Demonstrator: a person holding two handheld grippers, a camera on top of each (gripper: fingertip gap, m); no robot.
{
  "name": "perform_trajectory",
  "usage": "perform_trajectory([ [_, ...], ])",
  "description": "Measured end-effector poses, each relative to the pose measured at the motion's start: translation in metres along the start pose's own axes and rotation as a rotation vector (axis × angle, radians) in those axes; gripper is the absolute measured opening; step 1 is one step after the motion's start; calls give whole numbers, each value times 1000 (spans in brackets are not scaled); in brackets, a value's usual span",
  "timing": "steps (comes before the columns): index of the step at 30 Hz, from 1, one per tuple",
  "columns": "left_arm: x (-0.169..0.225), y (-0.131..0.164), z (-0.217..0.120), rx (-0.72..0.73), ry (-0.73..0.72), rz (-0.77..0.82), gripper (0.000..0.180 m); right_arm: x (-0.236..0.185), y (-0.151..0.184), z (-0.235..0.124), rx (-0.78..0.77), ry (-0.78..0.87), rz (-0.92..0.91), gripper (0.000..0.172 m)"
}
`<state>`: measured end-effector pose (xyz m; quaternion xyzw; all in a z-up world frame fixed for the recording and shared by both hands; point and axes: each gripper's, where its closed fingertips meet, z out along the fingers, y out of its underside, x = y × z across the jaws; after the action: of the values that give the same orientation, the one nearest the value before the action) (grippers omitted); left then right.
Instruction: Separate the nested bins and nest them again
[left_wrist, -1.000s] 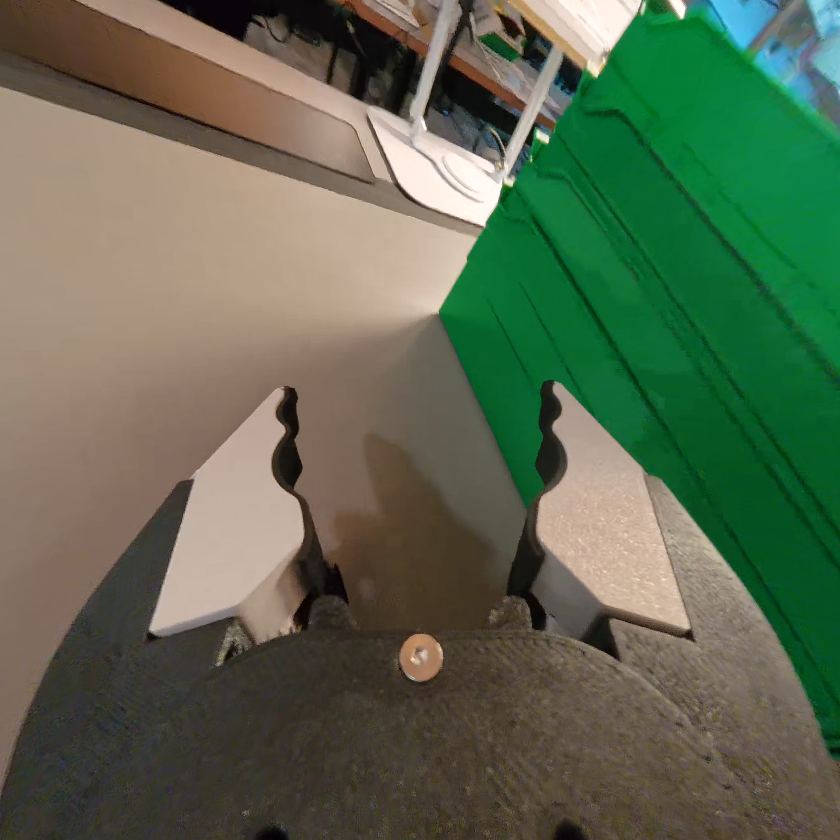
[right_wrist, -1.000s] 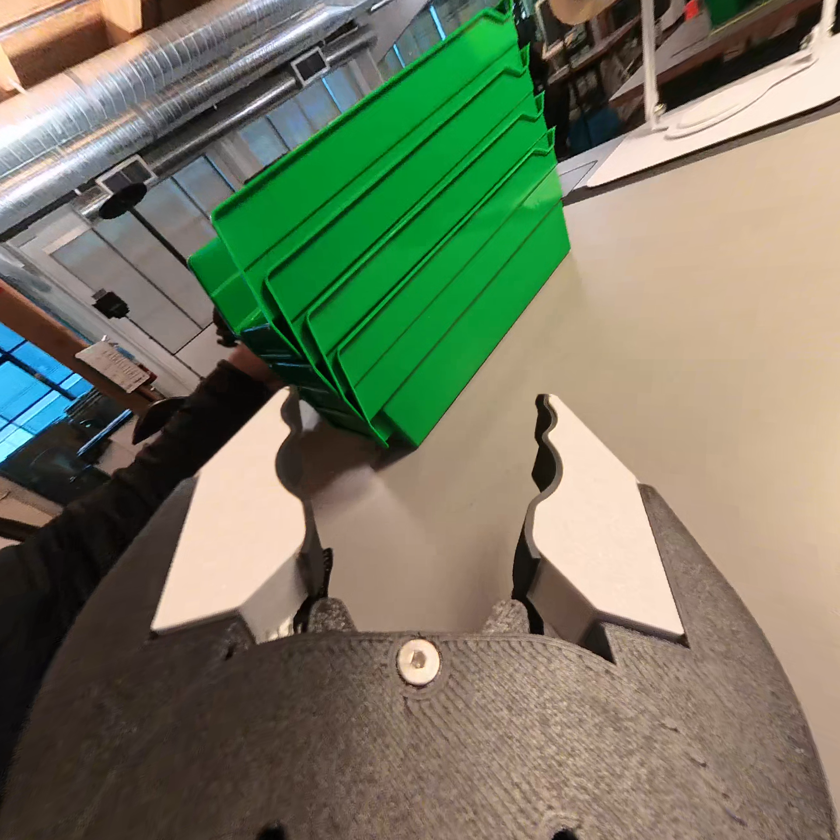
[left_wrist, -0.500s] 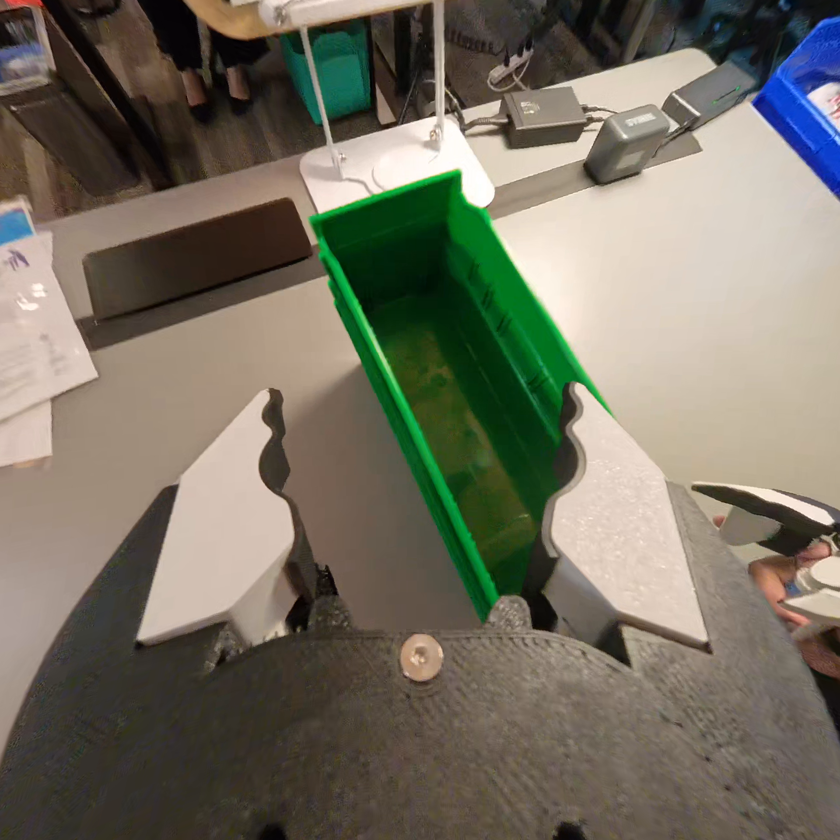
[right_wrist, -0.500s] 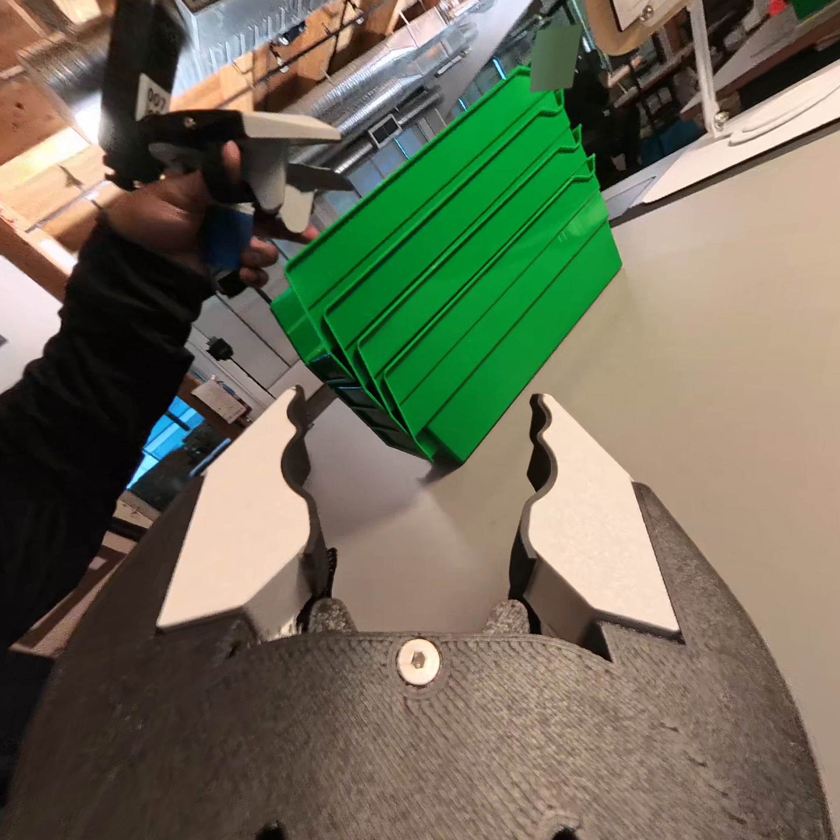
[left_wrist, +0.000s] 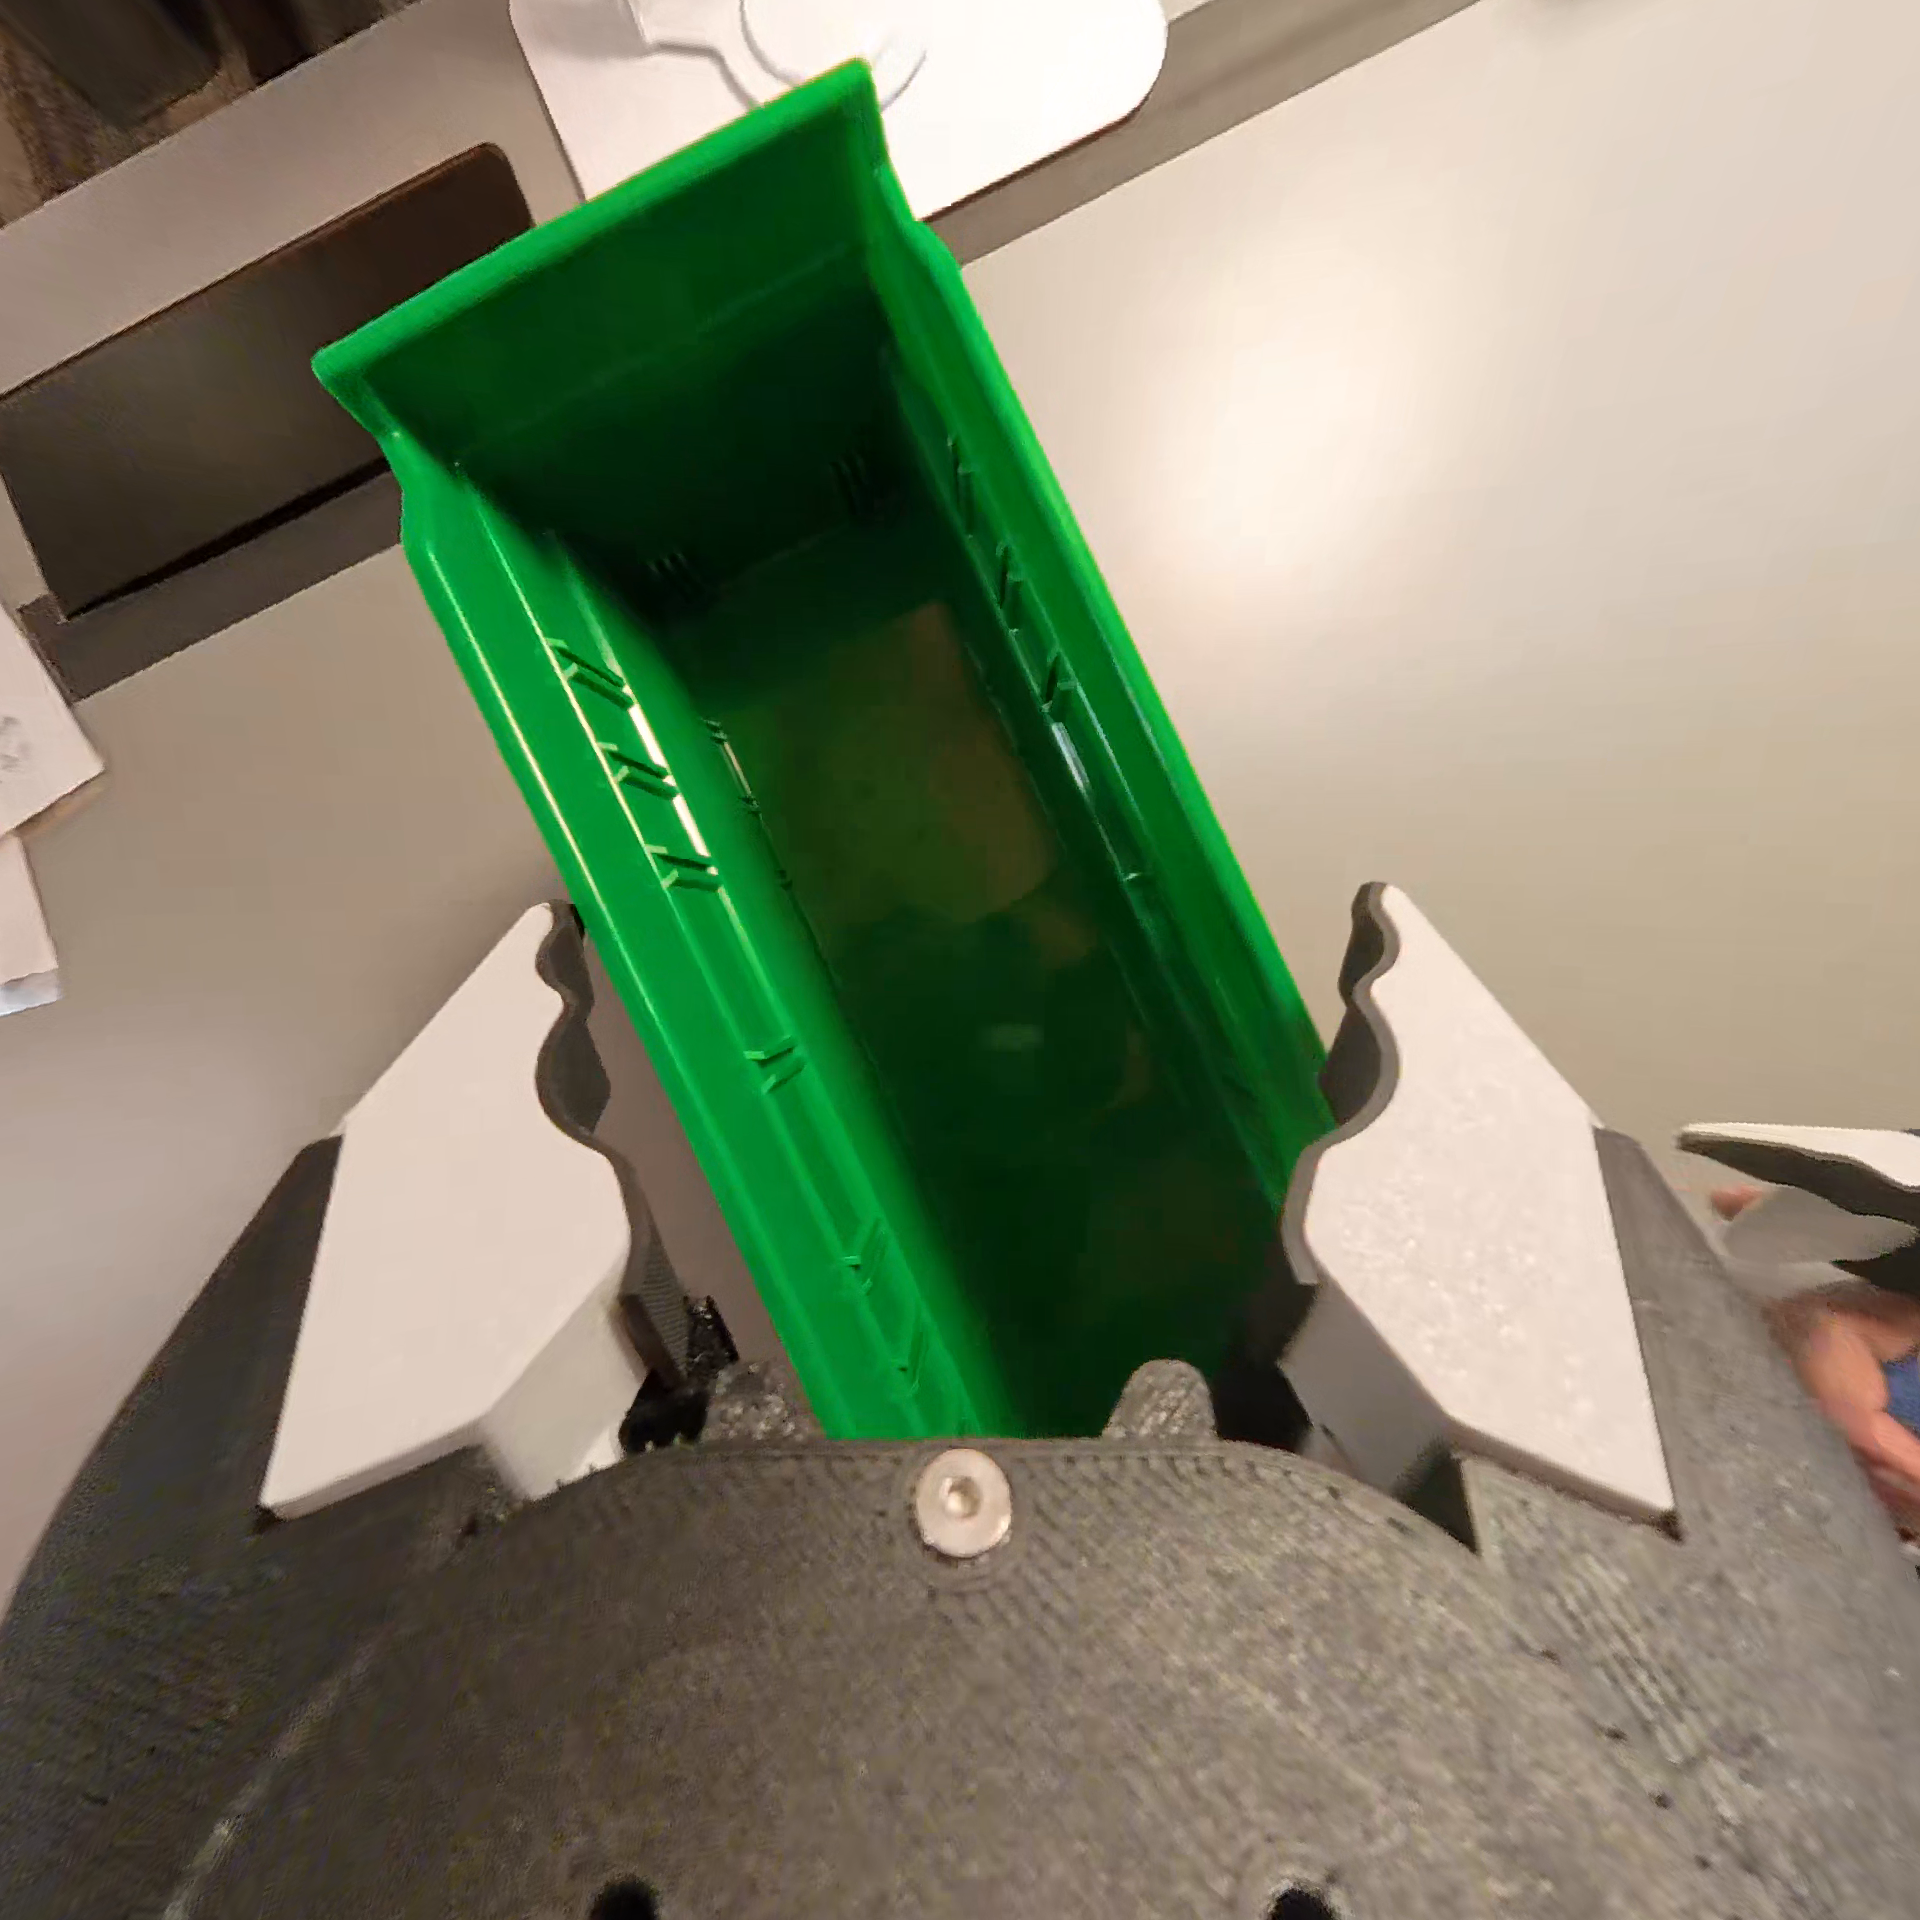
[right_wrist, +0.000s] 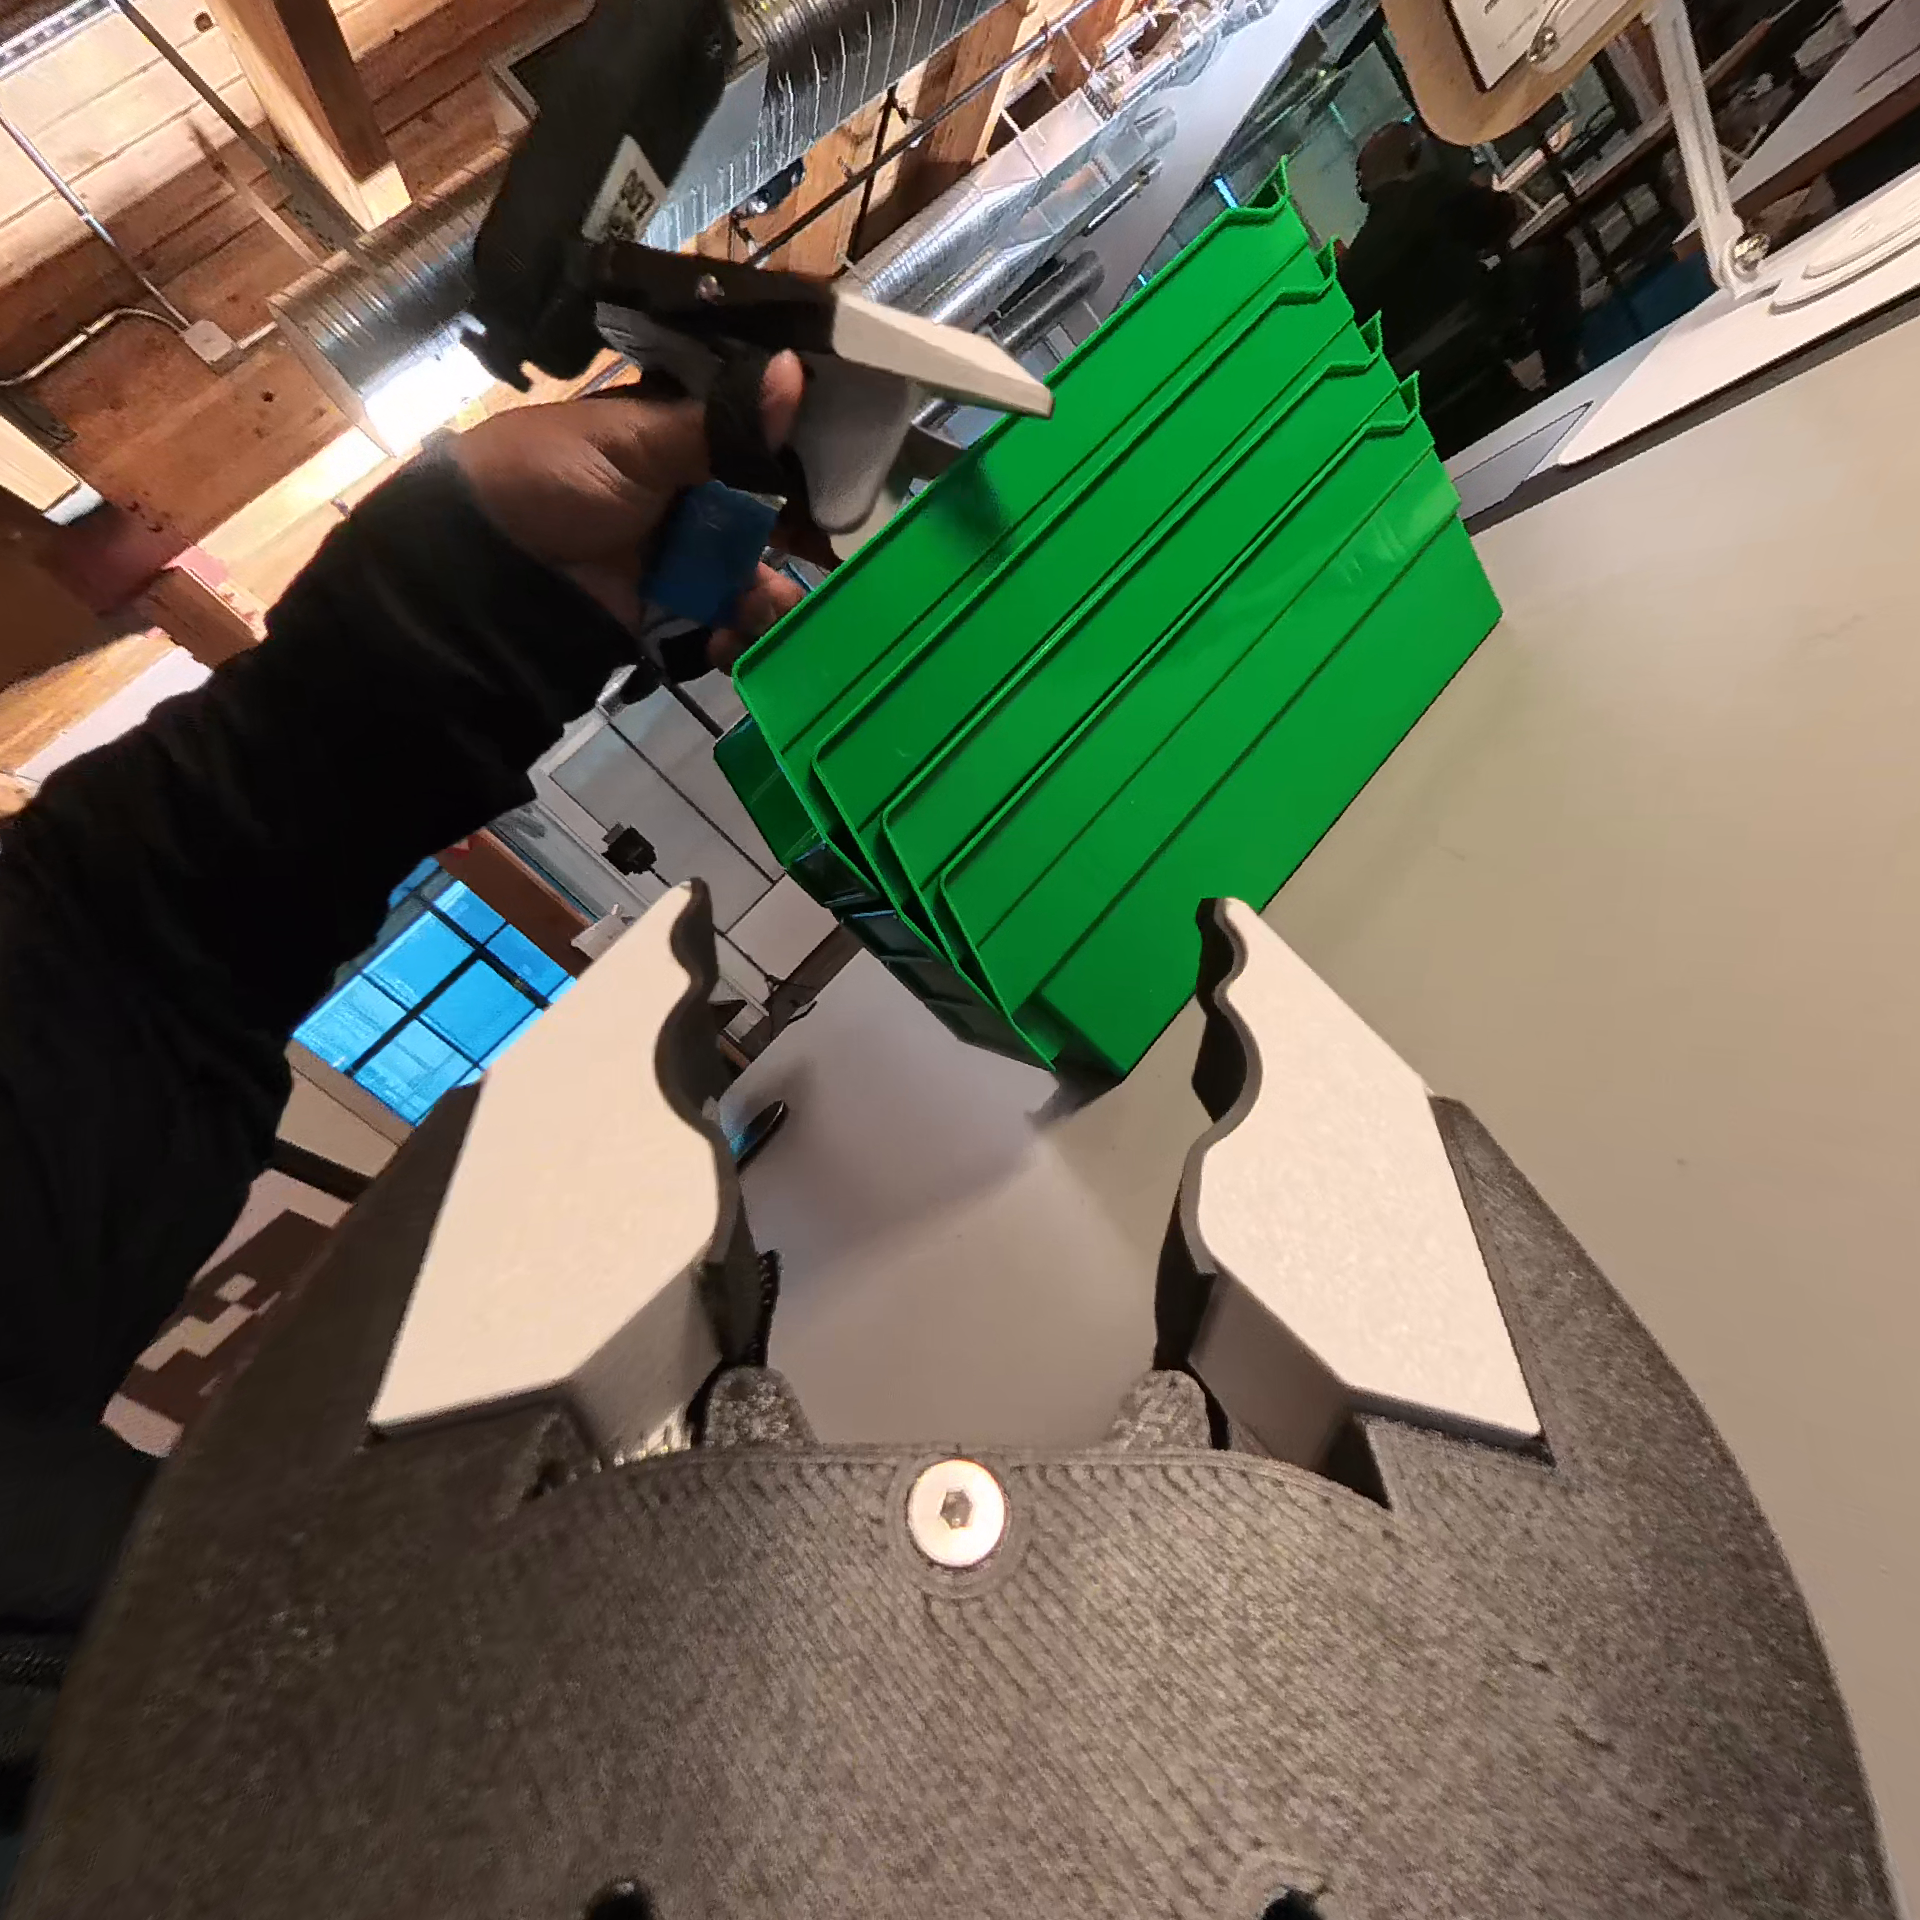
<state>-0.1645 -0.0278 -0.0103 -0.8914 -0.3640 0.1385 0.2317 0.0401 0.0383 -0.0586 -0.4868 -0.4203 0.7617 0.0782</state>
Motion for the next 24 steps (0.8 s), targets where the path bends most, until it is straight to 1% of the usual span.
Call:
perform_trajectory([
  [2, -4, 3, 3, -30, -19, 5, 140, 0, -2, -1, 12, -5, 8, 93],
  [5, -3, 5, 6, -53, -6, -12, 138, -1, -2, -2, 12, -9, 8, 92],
  [13, -3, 6, 12, -72, -19, -28, 134, -1, -2, -2, 15, -12, 10, 91],
  [17, -4, 4, 10, -59, -32, -30, 123, -1, -3, -2, 18, -16, 12, 91],
  [24, -4, 5, 6, -63, -48, -17, 112, -2, -3, -3, 19, -25, 24, 91],
])
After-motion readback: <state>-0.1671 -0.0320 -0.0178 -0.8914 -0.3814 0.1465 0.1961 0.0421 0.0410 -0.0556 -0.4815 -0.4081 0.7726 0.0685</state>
